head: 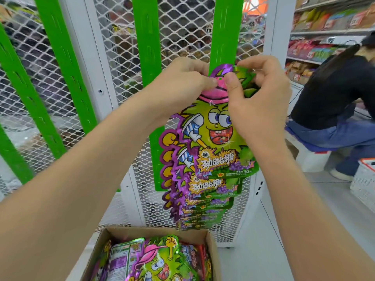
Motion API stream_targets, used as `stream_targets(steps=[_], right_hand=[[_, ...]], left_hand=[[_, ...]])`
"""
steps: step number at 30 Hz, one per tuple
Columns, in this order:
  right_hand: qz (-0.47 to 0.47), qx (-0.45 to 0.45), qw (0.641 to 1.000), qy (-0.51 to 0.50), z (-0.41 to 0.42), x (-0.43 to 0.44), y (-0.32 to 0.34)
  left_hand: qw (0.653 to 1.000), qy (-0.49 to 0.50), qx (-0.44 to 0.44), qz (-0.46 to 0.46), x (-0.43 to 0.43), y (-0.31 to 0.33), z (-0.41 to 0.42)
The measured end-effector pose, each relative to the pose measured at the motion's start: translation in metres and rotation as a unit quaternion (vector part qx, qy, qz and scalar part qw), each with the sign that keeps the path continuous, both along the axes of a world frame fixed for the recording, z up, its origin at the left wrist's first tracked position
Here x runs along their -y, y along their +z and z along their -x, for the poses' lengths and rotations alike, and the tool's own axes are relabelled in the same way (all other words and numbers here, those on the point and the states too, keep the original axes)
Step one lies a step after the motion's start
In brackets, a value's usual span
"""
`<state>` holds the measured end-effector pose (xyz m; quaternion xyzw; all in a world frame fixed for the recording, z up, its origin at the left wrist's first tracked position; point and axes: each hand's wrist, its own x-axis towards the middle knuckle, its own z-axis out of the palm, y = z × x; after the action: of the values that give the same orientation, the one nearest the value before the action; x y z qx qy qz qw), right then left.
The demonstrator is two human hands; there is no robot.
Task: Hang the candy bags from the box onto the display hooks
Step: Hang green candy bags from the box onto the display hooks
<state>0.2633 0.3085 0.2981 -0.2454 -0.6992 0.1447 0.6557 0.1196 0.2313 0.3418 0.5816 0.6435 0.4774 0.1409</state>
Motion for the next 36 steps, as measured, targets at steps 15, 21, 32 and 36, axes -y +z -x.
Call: stream_targets(steps=[15,21,32,36], right_hand=[[-0.121,0.082,0.985,-0.095,-0.01,0.036,-0.071],[0.067,0.45,0.876,0.159,0.002,0.073,-0.129],[0.065,0.77,0.597,0.215,0.024,0.12,-0.237],[0.043,0.792,0.57,0.213,0.035,0.12,-0.25]], left_hand=[[0.916,0.135,-0.323,-0.198,0.03,-0.076,0.007],[0.95,0.014,-0.309,-0.039,0.086,-0.184,0.02],[0.87,-0.029,-0.223,0.439,0.158,-0.404,0.072],[0.8,-0.034,-0.208,0.561,0.182,-0.453,0.056]])
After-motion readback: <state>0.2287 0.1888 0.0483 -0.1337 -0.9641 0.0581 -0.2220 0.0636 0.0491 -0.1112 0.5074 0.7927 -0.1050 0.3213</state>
